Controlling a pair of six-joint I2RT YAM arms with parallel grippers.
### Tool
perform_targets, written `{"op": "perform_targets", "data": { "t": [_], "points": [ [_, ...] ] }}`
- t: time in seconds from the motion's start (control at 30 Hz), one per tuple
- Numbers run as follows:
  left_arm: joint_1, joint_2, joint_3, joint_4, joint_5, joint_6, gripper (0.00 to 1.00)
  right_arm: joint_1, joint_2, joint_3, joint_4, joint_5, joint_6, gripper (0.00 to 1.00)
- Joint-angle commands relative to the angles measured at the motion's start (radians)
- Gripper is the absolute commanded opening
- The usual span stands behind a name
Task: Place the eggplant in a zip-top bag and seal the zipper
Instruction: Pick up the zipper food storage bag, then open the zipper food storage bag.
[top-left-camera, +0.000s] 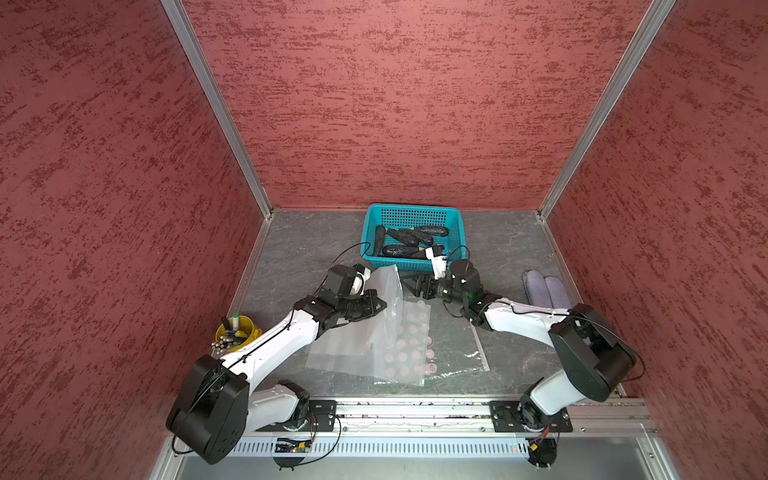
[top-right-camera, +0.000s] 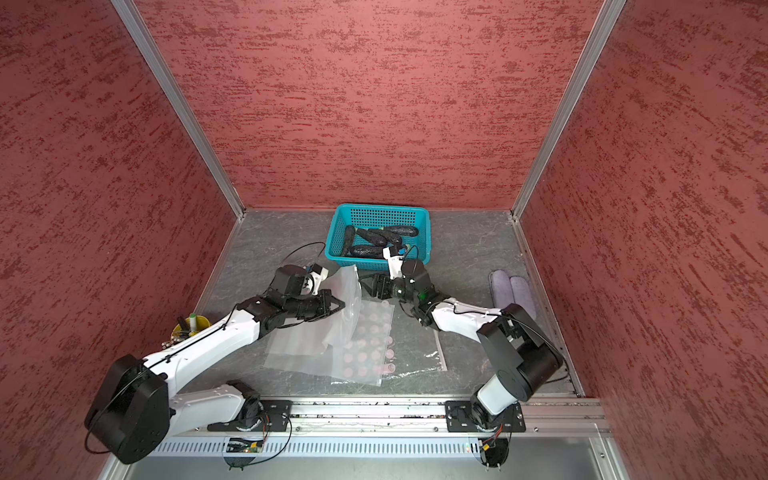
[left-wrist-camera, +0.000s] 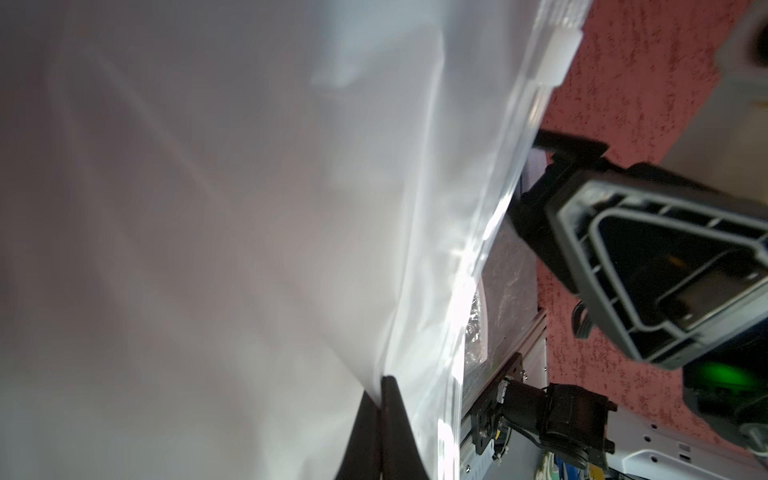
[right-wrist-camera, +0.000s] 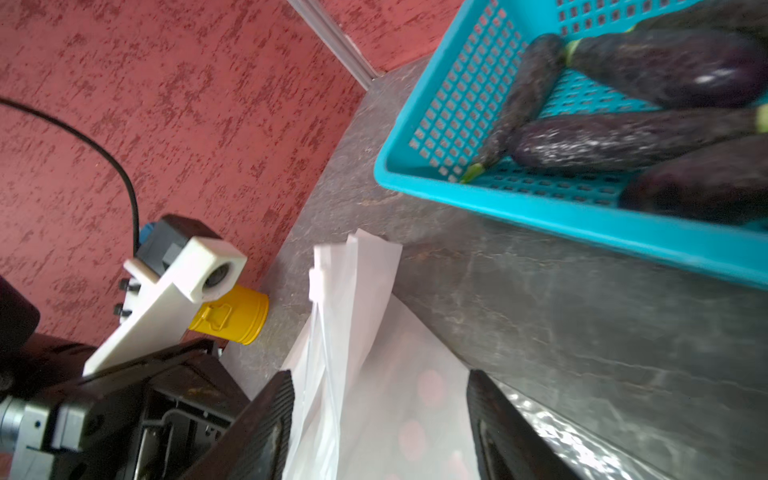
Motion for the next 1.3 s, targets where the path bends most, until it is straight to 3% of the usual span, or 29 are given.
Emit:
{"op": "perform_targets", "data": {
  "t": [0.0, 0.57, 0.77, 0.93, 1.27],
  "points": [
    [0.028, -0.033, -0.029, 0.065, 0.024, -0.035, 0.00, 0.030, 0.028, 0.022, 0.034, -0.017, 0.015, 0.64],
    [0.066, -0.087, -0.085, 0.133, 0.016, -0.077, 0.00, 0.085, 0.089, 0.037, 0.018, -0.032, 0.006, 0.29],
    [0.066, -0.075, -0.099, 0.152, 0.017, -0.080, 0.00, 0.095, 0.088, 0.061, -0.010, -0.024, -0.014, 0.07],
    [0.066, -0.046, -0.091, 0.131, 0.024, -0.061, 0.11, 0.101, 0.076, 0.080, -0.052, -0.013, -0.040, 0.01],
    [0.071, -0.022, -0.057, 0.071, 0.020, -0.016, 0.36, 0.123, 0.064, 0.120, -0.132, 0.034, -0.088, 0.00]
  ]
}}
